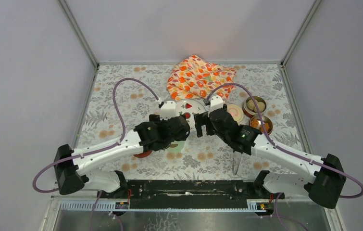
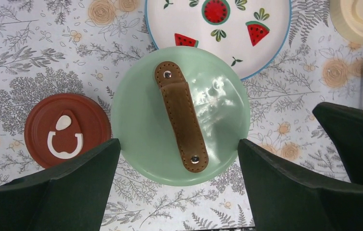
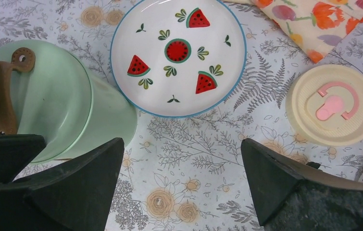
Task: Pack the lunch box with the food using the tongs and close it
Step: Move the packing box to the center of the board.
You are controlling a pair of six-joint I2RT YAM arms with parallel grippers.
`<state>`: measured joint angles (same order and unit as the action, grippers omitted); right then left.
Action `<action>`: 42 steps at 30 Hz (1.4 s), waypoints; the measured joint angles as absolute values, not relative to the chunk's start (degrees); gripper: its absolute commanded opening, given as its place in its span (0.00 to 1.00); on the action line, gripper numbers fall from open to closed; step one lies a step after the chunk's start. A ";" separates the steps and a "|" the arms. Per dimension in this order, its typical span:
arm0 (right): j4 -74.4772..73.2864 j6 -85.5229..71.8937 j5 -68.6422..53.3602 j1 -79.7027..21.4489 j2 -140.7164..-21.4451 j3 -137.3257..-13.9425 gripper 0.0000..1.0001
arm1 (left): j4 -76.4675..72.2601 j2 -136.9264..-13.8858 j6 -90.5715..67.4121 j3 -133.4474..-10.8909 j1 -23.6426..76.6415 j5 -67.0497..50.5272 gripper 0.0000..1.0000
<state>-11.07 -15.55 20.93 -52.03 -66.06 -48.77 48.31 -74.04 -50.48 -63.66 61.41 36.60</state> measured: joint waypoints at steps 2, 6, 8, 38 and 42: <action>-10.26 -15.64 21.50 -51.90 -65.32 -47.90 1.00 | 48.66 -75.66 -50.98 -64.75 61.56 38.04 0.99; -9.50 -15.66 21.91 -51.44 -64.53 -46.72 1.00 | 48.75 -78.00 -51.92 -66.04 62.06 40.36 0.98; -9.34 -15.68 21.91 -51.24 -64.53 -46.41 1.00 | 48.80 -78.91 -52.18 -66.52 62.26 41.34 0.98; -10.41 -16.53 21.47 -43.99 -67.13 -45.74 1.00 | 38.61 -86.83 -41.01 -65.65 35.97 53.98 0.98; -11.84 -16.73 21.26 -40.75 -67.26 -45.78 1.00 | 36.82 -87.24 -38.22 -66.11 33.91 52.88 0.98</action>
